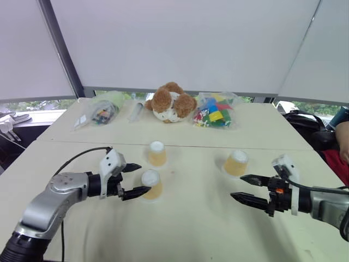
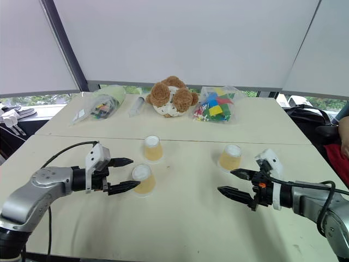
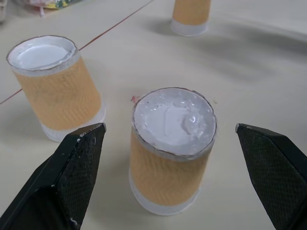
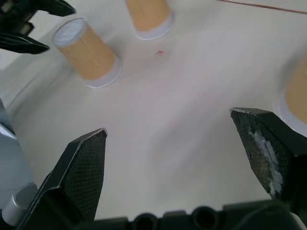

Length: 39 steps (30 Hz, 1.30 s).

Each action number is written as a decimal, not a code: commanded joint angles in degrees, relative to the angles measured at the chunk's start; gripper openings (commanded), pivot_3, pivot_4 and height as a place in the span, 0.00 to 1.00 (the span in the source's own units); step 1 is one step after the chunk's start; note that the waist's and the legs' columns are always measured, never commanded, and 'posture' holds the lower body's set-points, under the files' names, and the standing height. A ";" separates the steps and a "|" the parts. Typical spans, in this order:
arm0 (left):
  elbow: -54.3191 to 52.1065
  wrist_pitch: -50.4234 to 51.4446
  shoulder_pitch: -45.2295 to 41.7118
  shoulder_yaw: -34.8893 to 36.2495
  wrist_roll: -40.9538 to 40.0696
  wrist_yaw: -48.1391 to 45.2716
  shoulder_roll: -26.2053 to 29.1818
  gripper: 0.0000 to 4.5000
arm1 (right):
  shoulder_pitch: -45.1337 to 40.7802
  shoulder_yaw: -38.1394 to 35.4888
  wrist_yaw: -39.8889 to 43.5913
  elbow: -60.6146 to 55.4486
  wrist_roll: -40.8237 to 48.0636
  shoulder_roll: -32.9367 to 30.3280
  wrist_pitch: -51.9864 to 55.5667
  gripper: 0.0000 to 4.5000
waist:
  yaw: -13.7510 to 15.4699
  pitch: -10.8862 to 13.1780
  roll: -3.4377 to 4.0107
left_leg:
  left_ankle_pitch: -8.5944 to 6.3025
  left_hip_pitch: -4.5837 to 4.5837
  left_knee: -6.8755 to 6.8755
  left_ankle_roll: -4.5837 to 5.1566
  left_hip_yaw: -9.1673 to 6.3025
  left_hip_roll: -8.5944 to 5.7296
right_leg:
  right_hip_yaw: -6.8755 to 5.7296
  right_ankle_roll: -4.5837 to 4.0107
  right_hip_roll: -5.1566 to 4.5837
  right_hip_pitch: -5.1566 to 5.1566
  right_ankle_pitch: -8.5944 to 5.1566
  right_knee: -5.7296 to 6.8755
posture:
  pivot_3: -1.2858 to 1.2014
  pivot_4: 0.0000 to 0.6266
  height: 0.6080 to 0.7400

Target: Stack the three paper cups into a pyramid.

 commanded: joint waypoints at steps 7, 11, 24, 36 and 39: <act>5.14 -7.74 -3.99 -4.23 4.63 -0.01 -6.83 1.00 | -0.18 -1.31 -1.78 -2.45 2.03 -0.12 0.16 1.00 | 0.30 -0.01 -0.01 | 0.00 -0.01 0.06 0.00 0.01 0.00 | -0.01 0.01 0.01 0.03 0.00 0.01 | 0.52 0.24 1.00; 6.90 -10.63 -4.05 -5.79 7.14 -1.08 -7.16 0.79 | 0.49 -1.50 -2.03 -2.42 1.78 -0.11 -0.17 1.00 | 0.29 -0.01 -0.01 | 0.00 -0.01 0.06 0.00 0.00 0.00 | -0.01 0.01 0.03 0.03 0.01 0.03 | 0.52 0.24 1.00; -3.23 -2.38 -9.17 -10.16 2.16 1.07 -14.35 0.51 | 3.09 -7.31 -0.72 -1.91 3.38 -2.60 1.32 1.00 | 1.88 -0.01 0.00 | 0.00 -0.07 0.21 0.01 -0.05 -0.01 | -0.05 0.10 0.02 0.09 0.05 0.04 | 0.52 0.24 1.00; 12.70 -10.14 -15.29 -19.98 10.42 -1.53 -24.03 0.74 | 10.26 -10.85 -3.37 -8.91 5.90 -1.36 2.21 1.00 | 1.50 -0.07 0.06 | -0.07 -0.08 0.57 0.14 -0.13 0.00 | 0.00 0.11 0.14 0.23 0.06 0.06 | 0.52 0.24 1.00; 13.46 -10.93 -15.61 -19.53 10.48 -2.57 -23.91 0.98 | 11.00 -11.16 -4.37 -9.73 6.65 -0.98 2.13 1.00 | 1.48 -0.07 0.06 | -0.08 -0.10 0.58 0.15 -0.10 0.00 | 0.01 0.11 0.12 0.23 0.06 0.06 | 0.52 0.24 1.00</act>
